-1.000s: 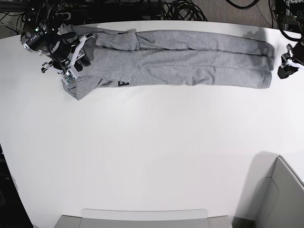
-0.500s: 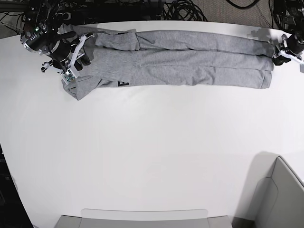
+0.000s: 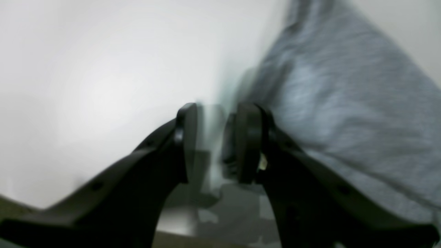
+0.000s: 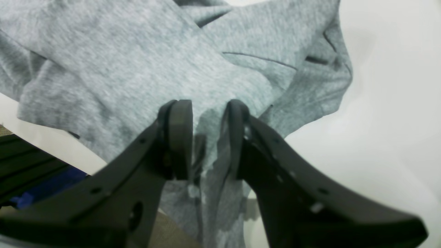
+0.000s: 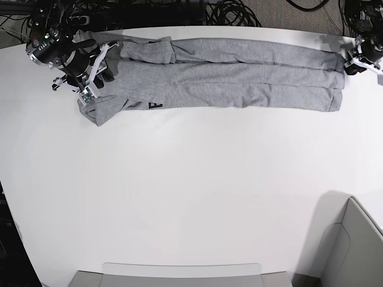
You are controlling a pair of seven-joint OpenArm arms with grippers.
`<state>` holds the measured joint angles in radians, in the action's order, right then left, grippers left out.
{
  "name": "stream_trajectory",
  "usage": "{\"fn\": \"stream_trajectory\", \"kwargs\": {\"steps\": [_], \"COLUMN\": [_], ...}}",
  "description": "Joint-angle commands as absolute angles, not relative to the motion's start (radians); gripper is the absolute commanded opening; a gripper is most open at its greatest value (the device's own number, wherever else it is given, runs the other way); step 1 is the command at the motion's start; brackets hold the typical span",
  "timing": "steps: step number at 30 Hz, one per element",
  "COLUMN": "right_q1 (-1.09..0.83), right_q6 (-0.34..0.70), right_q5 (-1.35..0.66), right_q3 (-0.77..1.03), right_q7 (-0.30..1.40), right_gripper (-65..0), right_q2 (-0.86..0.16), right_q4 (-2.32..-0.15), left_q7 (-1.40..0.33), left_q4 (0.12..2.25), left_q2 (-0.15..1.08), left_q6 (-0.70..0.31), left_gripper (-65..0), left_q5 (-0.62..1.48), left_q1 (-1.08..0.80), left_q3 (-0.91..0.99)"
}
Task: Fold the T-shirt properly
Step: 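Grasp the strip's end with the left gripper and pull it taut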
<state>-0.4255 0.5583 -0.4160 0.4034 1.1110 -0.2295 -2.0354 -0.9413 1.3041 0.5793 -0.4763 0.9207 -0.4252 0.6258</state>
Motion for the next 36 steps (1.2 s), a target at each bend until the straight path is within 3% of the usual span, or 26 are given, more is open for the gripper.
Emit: {"fn": "stream_trajectory", "kwargs": {"steps": [1,14,19,27,31,36], "right_q1": [-0.42,-0.423,-0.384,-0.364,-0.366,-0.367], "right_q6": [0.559,0.559,0.559,0.559,0.559,0.559], "right_q5": [-0.424,-0.424,-0.424,-0.424,-0.424,-0.424], "right_q3": [0.406,0.358,0.358,0.358,0.36,0.364], "right_q7": [1.101,1.104,1.208,1.224,1.225,1.225], "right_gripper": [-47.1,-47.1,-47.1,-47.1,-47.1,-47.1], "right_q2": [-0.242,-0.242,-0.242,-0.242,-0.242,-0.242], "right_q4": [-2.051,-2.054,-2.054,-2.057,-2.057,-2.057], "left_q7": [-0.921,-0.901,-0.905,-0.832,-0.82,-0.82], "left_q4": [1.325,1.383,1.466,1.29,1.256,1.257], "left_q2": [0.604,0.605,0.601,0.604,0.601,0.604], "left_q6": [-0.487,-0.487,-0.489,-0.483,-0.398,-0.383], "left_gripper": [-44.6,-44.6,-44.6,-44.6,-44.6,-44.6], "left_q5": [0.944,0.94,0.94,0.911,0.869,0.869], "left_q1": [-0.421,-0.42,-0.427,-0.386,-0.348,-0.338], "left_q3": [0.599,0.642,0.639,0.466,0.45,0.389]}}
